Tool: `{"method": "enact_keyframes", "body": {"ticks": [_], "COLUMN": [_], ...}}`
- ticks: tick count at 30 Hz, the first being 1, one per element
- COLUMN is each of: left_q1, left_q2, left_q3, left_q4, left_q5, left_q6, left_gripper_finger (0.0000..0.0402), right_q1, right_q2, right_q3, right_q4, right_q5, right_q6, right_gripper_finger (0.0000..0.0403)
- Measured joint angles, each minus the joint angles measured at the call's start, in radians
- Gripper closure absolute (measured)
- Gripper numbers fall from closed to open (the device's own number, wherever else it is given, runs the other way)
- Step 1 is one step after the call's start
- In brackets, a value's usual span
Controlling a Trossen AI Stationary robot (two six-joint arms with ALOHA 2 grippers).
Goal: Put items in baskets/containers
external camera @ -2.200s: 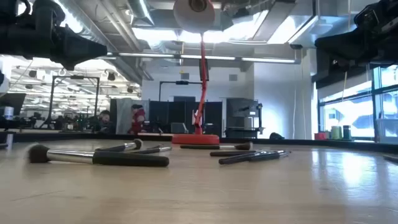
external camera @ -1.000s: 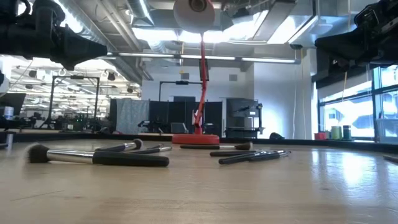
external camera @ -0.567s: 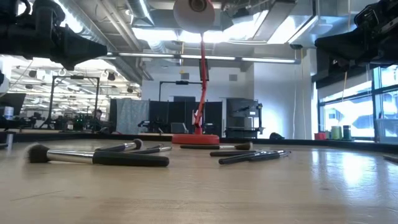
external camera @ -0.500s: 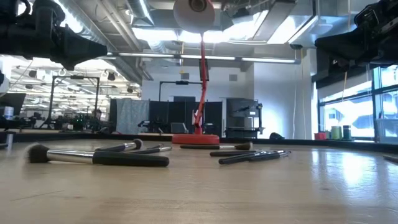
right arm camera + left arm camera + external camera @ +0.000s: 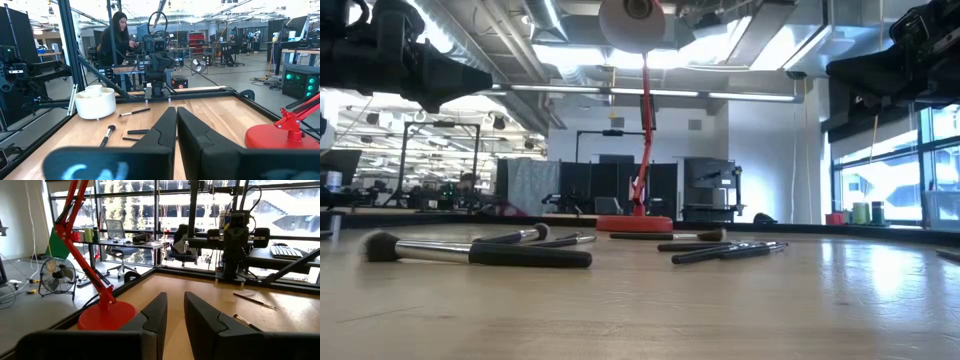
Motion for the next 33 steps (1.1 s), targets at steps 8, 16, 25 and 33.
{"method": "enact_keyframes", "body": {"ticks": [8,16,25,33], "left_q1": [0.000,0.000,0.000,0.058], "left_q2": [0.000,0.000,0.000,0.037], "left_q3": [0.000,0.000,0.000,0.000], "left_q4": [0.000,0.003,0.054,0.008], "left_q5": [0.000,0.000,0.000,-0.112], "left_q6": [0.000,-0.001,-0.053,0.038], "left_gripper_finger": [0.0341,0.0341,0.0341,0.0341], "right_q1": [0.000,0.000,0.000,-0.001], "right_q2": [0.000,0.000,0.003,0.093], "right_q3": [0.000,0.000,0.000,-0.001], "right_q4": [0.000,0.068,0.206,0.219], "right_q5": [0.000,-0.001,-0.043,0.248], "right_q6": [0.000,0.019,0.084,0.150], "right_gripper_finger": [0.0386,0.0386,0.0386,0.0386]}}
